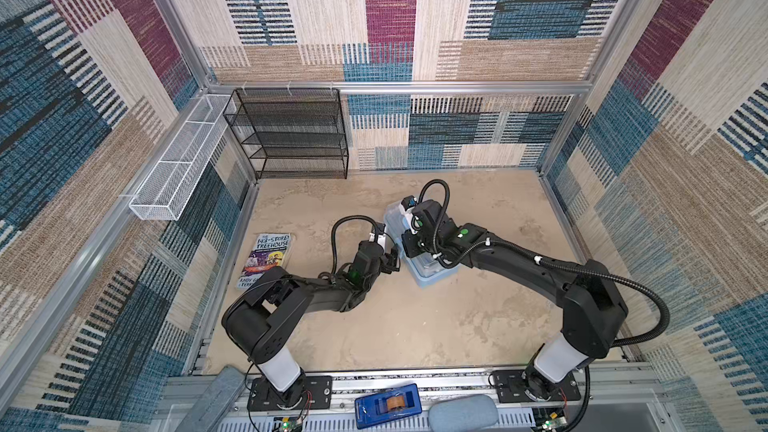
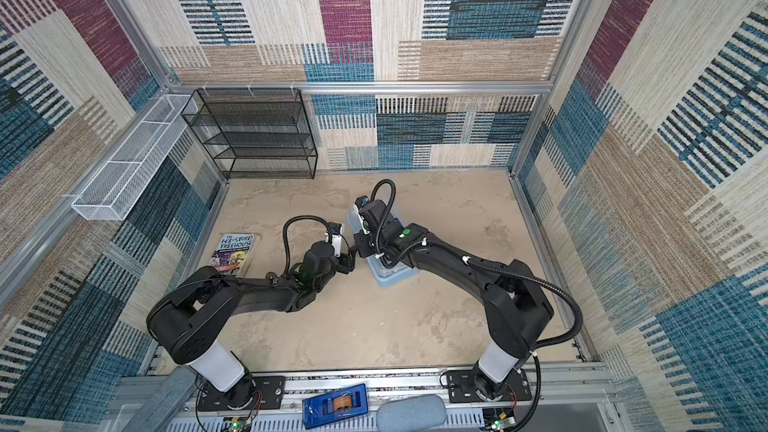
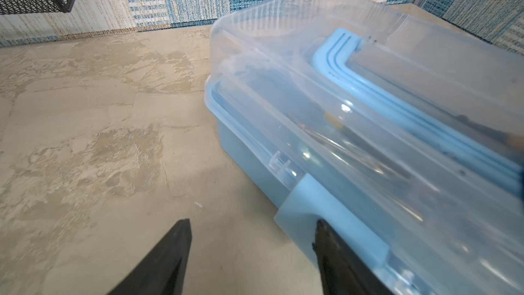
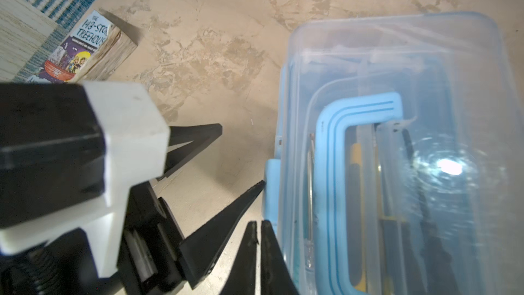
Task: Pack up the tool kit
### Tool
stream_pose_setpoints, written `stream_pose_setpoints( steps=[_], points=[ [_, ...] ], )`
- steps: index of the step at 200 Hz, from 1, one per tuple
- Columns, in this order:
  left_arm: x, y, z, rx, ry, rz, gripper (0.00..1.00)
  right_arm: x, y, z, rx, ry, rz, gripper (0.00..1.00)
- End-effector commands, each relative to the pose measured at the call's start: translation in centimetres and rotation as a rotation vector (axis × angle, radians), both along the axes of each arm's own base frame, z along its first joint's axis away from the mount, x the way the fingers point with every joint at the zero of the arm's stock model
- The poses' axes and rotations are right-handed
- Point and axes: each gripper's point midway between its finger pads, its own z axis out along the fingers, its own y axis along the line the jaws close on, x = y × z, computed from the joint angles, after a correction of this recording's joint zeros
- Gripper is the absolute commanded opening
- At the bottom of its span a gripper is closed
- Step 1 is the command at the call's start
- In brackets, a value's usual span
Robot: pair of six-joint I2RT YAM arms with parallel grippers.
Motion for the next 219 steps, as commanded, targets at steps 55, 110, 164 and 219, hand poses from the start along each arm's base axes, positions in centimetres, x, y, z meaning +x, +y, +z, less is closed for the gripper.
stream_pose_setpoints(
  steps=[55,110,164,219],
  points=[
    [0.1,-0.7,0.4,-0.045,-0.004,-0.015,0.72,3.1,-8.2,2.2,0.02,-0.178,-0.173,0.24],
    [0.2,-0.9,0.0,-0.06,0.01,-0.012,0.71,3.4,-9.0,0.4,0.031,-0.164,-0.11,0.68],
    [0.2,-1.2,-0.1,-0.075,0.021,-0.02,0.7,3.5,-8.7,-1.8,0.012,-0.107,-0.069,0.73],
    [0.1,-1.7,-0.3,-0.094,0.035,-0.031,0.69,2.9,-8.4,-4.1,0.017,-0.048,-0.033,0.64]
  ],
)
